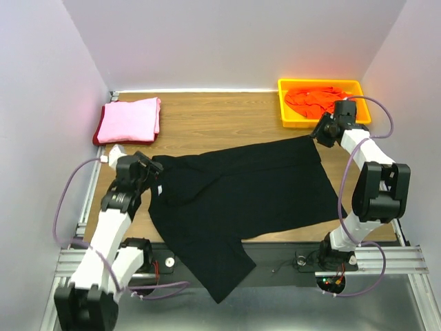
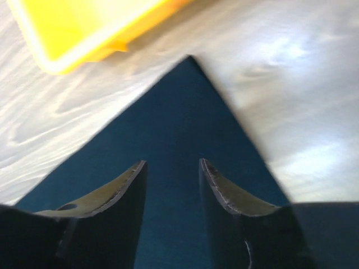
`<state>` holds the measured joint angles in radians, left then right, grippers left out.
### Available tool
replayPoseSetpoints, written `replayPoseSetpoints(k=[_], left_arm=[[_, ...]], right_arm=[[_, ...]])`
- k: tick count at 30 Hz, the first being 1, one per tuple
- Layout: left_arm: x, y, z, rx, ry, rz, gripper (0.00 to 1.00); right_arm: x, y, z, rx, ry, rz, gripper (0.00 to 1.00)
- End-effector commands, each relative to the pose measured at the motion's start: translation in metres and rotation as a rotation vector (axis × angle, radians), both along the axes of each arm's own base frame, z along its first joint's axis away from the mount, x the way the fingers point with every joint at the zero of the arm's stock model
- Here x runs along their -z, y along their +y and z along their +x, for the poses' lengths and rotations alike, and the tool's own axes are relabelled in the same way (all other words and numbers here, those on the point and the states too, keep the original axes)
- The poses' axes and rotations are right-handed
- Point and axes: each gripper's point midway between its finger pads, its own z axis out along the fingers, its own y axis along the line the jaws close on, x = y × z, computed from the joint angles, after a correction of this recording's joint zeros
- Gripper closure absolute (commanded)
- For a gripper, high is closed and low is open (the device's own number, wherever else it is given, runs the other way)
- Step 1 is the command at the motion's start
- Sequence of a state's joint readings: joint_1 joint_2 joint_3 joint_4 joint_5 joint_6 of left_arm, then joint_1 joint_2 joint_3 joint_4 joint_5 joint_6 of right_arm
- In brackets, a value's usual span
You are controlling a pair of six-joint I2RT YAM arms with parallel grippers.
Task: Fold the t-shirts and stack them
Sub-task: Fold the tshirt
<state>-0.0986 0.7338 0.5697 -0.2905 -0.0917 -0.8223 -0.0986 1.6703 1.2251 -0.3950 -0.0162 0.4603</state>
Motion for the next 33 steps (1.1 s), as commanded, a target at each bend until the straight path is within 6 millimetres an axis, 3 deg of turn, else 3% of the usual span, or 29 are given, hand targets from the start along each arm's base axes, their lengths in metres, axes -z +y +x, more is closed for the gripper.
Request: replayPoseSetpoints(k=[1, 3, 5, 9, 10, 16, 21, 25, 33], left_arm=[[0.005, 0.017, 0.037, 0.019, -0.019, 0.196, 0.27], [0.007, 0.019, 0.053, 0.024, -0.024, 0.227, 0.27], [0.023, 0.021, 0.067, 0.06, 0.031, 0.272, 0.28], [0.03, 0.023, 0.102, 0.092, 0.042, 0.305, 0.36], [0.022, 0.022, 0.114, 0.094, 0.019, 0.304, 0.37], [0.047, 0.015, 0.146, 0.153, 0.06, 0.3, 0.41], [0.063, 0.018, 0.149, 0.126, 0.114, 0.283, 0.46], [0.069, 0.021, 0.136, 0.101, 0.142, 0.272, 0.5], [0.067, 0.027, 0.114, 0.057, 0.152, 0.274, 0.42]], right_arm=[[-0.007, 0.025, 0.018, -0.124, -0.05, 0.112, 0.55], [0.0, 0.032, 0.022, -0.148, -0.042, 0.15, 0.58], [0.004, 0.038, 0.027, -0.174, -0.047, 0.173, 0.59], [0.017, 0.04, 0.035, -0.201, -0.038, 0.183, 0.6], [0.018, 0.04, 0.036, -0.2, -0.036, 0.18, 0.6], [0.027, 0.041, 0.041, -0.19, -0.025, 0.201, 0.6], [0.024, 0.043, 0.052, -0.166, -0.044, 0.241, 0.6], [0.022, 0.051, 0.053, -0.133, -0.052, 0.307, 0.6], [0.028, 0.064, 0.048, -0.157, -0.052, 0.344, 0.62]])
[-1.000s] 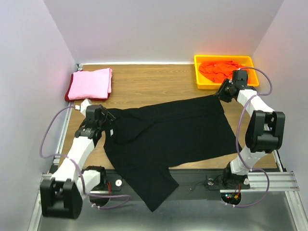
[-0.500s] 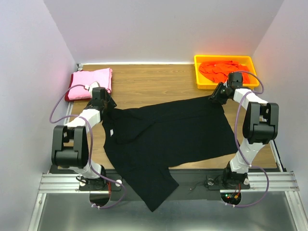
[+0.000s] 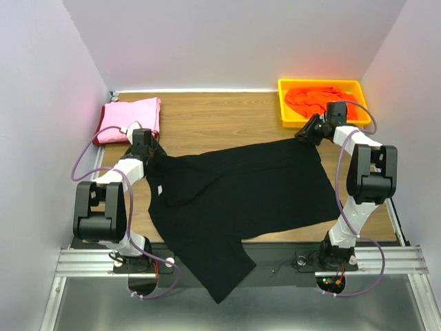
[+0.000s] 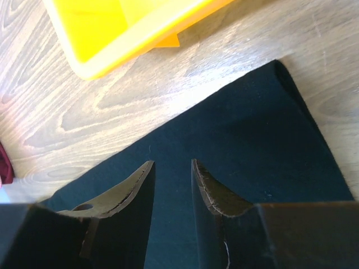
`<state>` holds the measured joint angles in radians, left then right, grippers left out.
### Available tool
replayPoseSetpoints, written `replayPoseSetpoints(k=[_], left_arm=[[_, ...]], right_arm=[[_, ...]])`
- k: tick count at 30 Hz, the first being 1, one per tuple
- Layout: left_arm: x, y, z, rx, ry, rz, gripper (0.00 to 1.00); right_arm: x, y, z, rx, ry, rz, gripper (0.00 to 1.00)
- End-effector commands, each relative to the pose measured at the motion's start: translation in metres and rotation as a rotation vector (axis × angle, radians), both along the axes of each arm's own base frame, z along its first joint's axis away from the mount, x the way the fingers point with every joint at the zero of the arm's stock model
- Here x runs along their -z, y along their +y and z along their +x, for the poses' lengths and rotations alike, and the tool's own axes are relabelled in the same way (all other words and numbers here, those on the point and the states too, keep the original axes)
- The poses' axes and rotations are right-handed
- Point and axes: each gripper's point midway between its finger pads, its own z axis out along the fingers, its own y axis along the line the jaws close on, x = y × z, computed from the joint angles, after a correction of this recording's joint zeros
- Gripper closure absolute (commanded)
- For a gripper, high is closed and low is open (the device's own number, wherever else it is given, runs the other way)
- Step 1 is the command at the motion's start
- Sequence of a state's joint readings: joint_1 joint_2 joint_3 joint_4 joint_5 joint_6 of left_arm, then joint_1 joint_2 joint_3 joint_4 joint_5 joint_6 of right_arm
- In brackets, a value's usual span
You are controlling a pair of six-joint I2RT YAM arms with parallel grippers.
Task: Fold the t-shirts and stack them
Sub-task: Fold the tshirt
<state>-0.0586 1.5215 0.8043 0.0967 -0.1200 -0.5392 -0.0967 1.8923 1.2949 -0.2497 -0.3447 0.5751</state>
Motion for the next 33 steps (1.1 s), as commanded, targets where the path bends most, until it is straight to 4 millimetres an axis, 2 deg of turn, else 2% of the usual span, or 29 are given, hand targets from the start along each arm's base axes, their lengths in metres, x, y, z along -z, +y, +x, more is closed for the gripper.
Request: replayPoseSetpoints(k=[1, 7, 10, 16, 17, 18, 19, 20, 22, 23, 25, 30, 33], left_arm=[[-0.016, 0.011, -0.01, -0.048, -0.043, 0.03, 0.41], [-0.014, 0.012, 0.0, -0.037, -0.046, 0.047, 0.45], [-0.004, 0.01, 0.006, -0.033, -0.021, 0.041, 0.5], [0.011, 0.012, 0.005, -0.044, 0.009, 0.044, 0.69], [0.015, 0.013, 0.003, -0.048, 0.017, 0.049, 0.78], [0.016, 0.017, 0.002, -0.063, 0.02, 0.062, 0.84], [0.019, 0.02, 0.002, -0.069, 0.028, 0.073, 0.97], [0.019, 0.026, 0.002, -0.085, 0.03, 0.091, 1.0], [0.028, 0.031, 0.001, -0.098, 0.058, 0.102, 1.0], [0.026, 0.032, 0.006, -0.096, 0.054, 0.093, 1.0], [0.026, 0.032, 0.01, -0.084, 0.063, 0.1, 1.0], [0.012, 0.029, 0.046, -0.046, 0.049, 0.112, 1.0], [0.008, 0.019, 0.066, 0.008, 0.042, 0.098, 1.0]], right_arm=[[-0.007, 0.007, 0.007, -0.015, -0.05, 0.021, 0.62], [-0.003, 0.006, 0.014, -0.026, -0.057, 0.008, 0.63], [0.004, 0.005, 0.017, -0.028, -0.05, 0.005, 0.63], [0.037, -0.003, 0.013, -0.007, 0.015, -0.029, 0.64], [0.042, -0.006, 0.011, 0.006, 0.026, -0.039, 0.66], [0.047, -0.017, 0.01, 0.042, 0.037, -0.068, 0.69], [0.052, -0.022, 0.005, 0.06, 0.053, -0.079, 0.71], [0.055, -0.037, 0.004, 0.106, 0.063, -0.094, 0.73], [0.061, -0.05, -0.002, 0.158, 0.087, -0.095, 0.74], [0.066, -0.064, -0.01, 0.217, 0.114, -0.085, 0.74], [0.07, -0.077, -0.019, 0.279, 0.137, -0.078, 0.74], [0.077, -0.11, -0.044, 0.444, 0.185, -0.097, 0.74], [0.07, -0.119, -0.041, 0.454, 0.165, -0.104, 0.74]])
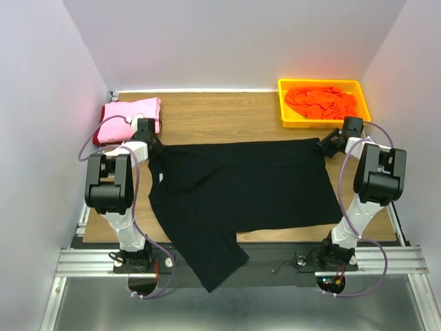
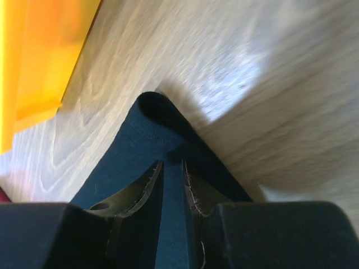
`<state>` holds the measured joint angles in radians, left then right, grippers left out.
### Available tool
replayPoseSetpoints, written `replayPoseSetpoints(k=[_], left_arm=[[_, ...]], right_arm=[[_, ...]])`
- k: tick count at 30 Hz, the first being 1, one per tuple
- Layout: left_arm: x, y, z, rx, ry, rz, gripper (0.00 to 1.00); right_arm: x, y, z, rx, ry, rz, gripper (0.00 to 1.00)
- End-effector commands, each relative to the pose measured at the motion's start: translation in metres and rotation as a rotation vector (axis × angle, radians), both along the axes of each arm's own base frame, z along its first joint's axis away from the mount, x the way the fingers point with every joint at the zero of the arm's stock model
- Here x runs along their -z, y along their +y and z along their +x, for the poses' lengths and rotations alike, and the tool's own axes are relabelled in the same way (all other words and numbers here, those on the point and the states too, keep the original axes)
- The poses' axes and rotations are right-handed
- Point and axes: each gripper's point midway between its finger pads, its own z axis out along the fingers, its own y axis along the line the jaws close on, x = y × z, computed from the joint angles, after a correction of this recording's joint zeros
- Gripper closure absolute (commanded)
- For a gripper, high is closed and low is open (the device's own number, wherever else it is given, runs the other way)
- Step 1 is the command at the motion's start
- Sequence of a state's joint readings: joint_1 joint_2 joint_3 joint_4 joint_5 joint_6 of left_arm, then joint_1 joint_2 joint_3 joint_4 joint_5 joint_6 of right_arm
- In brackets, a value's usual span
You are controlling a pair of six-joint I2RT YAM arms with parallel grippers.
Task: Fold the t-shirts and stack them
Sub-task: Fold the tshirt
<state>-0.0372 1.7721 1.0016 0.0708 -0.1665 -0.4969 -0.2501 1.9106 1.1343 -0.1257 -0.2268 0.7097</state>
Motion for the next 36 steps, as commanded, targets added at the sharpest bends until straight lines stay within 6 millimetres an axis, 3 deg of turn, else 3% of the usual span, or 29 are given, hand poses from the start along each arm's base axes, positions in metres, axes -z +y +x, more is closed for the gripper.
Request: replayPoseSetpoints(k=[1, 4, 6, 7, 10, 11, 14, 15, 16, 18, 19, 21, 26, 30, 36], left_arm=[[-0.023, -0.002, 0.032, 0.055, -0.046, 0.029, 1.0], [-0.027, -0.01, 0.039, 0.084, -0.046, 0.03, 0.97], [-0.038, -0.014, 0.043, 0.087, -0.069, 0.03, 0.78], [-0.049, -0.013, 0.043, 0.085, -0.094, 0.032, 0.62], [-0.067, -0.009, 0.038, 0.072, -0.118, 0.06, 0.46], [-0.083, -0.006, 0.035, 0.061, -0.15, 0.081, 0.36], [-0.108, -0.011, 0.017, 0.089, -0.169, 0.169, 0.26], [-0.114, -0.014, 0.012, 0.106, -0.173, 0.197, 0.26], [-0.118, -0.033, 0.004, 0.155, -0.173, 0.217, 0.25], [-0.133, -0.05, -0.011, 0.234, -0.196, 0.283, 0.23], [-0.138, -0.075, -0.024, 0.314, -0.216, 0.298, 0.23], [-0.146, -0.101, -0.04, 0.434, -0.24, 0.333, 0.22], [-0.116, -0.182, -0.088, 0.744, -0.203, 0.297, 0.35], [-0.094, -0.213, -0.112, 0.912, -0.141, 0.367, 0.46], [-0.069, -0.223, -0.117, 1.035, -0.039, 0.478, 0.57]], right_arm=[[0.015, -0.037, -0.017, 0.108, 0.085, -0.111, 0.73], [-0.001, -0.032, -0.008, 0.065, 0.034, -0.098, 0.73], [-0.018, -0.025, -0.003, 0.022, -0.008, -0.105, 0.73], [-0.024, -0.022, -0.003, 0.008, -0.015, -0.11, 0.73], [-0.041, -0.008, -0.003, -0.049, -0.04, -0.132, 0.69], [-0.053, 0.002, -0.005, -0.089, -0.055, -0.156, 0.68], [-0.066, 0.029, -0.015, -0.191, -0.064, -0.208, 0.65], [-0.069, 0.036, -0.019, -0.222, -0.068, -0.22, 0.64], [-0.072, 0.043, -0.022, -0.247, -0.073, -0.232, 0.6], [-0.075, 0.062, -0.037, -0.323, -0.08, -0.247, 0.54], [-0.074, 0.067, -0.044, -0.345, -0.073, -0.249, 0.51], [-0.078, 0.077, -0.058, -0.386, -0.081, -0.272, 0.45], [-0.085, 0.078, -0.078, -0.405, -0.089, -0.297, 0.34], [-0.089, 0.079, -0.084, -0.412, -0.102, -0.301, 0.34], [-0.088, 0.082, -0.089, -0.41, -0.101, -0.282, 0.34]])
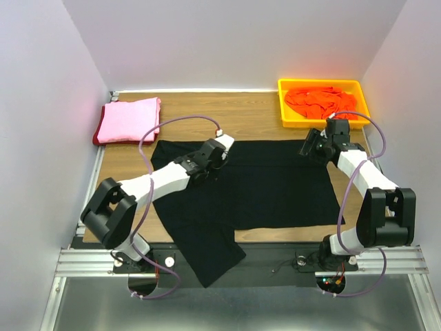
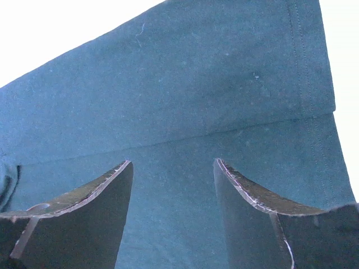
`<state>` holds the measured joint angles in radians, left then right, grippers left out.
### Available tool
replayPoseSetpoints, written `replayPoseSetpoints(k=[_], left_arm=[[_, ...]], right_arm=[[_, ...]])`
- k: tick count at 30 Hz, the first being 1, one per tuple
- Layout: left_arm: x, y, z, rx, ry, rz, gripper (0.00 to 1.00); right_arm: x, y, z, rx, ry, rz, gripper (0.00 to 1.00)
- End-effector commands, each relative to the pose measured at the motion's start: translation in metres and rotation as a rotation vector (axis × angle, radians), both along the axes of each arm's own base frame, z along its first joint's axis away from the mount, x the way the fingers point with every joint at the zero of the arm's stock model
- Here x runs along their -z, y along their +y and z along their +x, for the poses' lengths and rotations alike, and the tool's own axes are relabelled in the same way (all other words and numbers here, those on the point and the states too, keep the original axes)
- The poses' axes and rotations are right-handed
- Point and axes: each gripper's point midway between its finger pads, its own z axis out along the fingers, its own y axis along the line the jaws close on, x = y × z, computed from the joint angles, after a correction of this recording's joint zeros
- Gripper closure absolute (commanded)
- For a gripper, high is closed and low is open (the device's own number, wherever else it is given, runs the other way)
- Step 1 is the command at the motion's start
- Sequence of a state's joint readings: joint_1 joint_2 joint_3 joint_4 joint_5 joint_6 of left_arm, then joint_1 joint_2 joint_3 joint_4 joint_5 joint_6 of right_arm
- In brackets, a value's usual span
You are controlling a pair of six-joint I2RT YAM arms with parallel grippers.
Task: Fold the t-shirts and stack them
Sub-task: Fold the tshirt
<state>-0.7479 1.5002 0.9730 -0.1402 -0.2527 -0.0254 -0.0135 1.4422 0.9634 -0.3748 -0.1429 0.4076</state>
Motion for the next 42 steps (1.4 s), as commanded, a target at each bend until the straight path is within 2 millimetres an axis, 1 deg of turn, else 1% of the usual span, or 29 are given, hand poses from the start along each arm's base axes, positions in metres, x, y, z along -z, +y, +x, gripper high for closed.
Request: replayPoseSetpoints(k=[1, 2, 4, 5, 8, 14, 16, 26, 31, 42], left_arm=[[0.001, 0.001, 0.001, 0.075, 0.015, 0.102, 0.59], [0.007, -0.001, 0.0, 0.091, 0.033, 0.115, 0.62], [0.017, -0.003, -0.002, 0.102, 0.065, 0.125, 0.63], [0.028, -0.003, -0.006, 0.118, 0.101, 0.147, 0.63], [0.038, -0.001, -0.008, 0.115, 0.129, 0.175, 0.63], [0.041, 0.005, 0.006, 0.094, 0.093, 0.242, 0.63], [0.042, 0.006, 0.007, 0.087, 0.096, 0.258, 0.63], [0.057, 0.016, -0.002, 0.085, 0.141, 0.304, 0.62], [0.056, 0.02, -0.001, 0.068, 0.133, 0.32, 0.61], [0.061, 0.025, -0.009, 0.071, 0.165, 0.327, 0.6]], right_arm=[[-0.01, -0.003, -0.002, -0.004, -0.036, -0.011, 0.34], [-0.01, -0.003, -0.003, -0.001, -0.036, -0.01, 0.34], [-0.01, -0.003, -0.003, 0.002, -0.036, -0.012, 0.34], [-0.01, -0.003, -0.003, 0.004, -0.037, -0.012, 0.34], [-0.008, -0.003, -0.006, 0.006, -0.03, -0.01, 0.34], [-0.006, -0.005, -0.009, 0.015, -0.028, -0.014, 0.34], [-0.007, -0.006, -0.009, 0.022, -0.029, -0.019, 0.34], [-0.007, -0.009, -0.009, 0.036, -0.032, -0.03, 0.34], [-0.005, -0.008, -0.009, 0.039, -0.025, -0.026, 0.34], [-0.003, -0.009, -0.009, 0.049, -0.02, -0.025, 0.34]])
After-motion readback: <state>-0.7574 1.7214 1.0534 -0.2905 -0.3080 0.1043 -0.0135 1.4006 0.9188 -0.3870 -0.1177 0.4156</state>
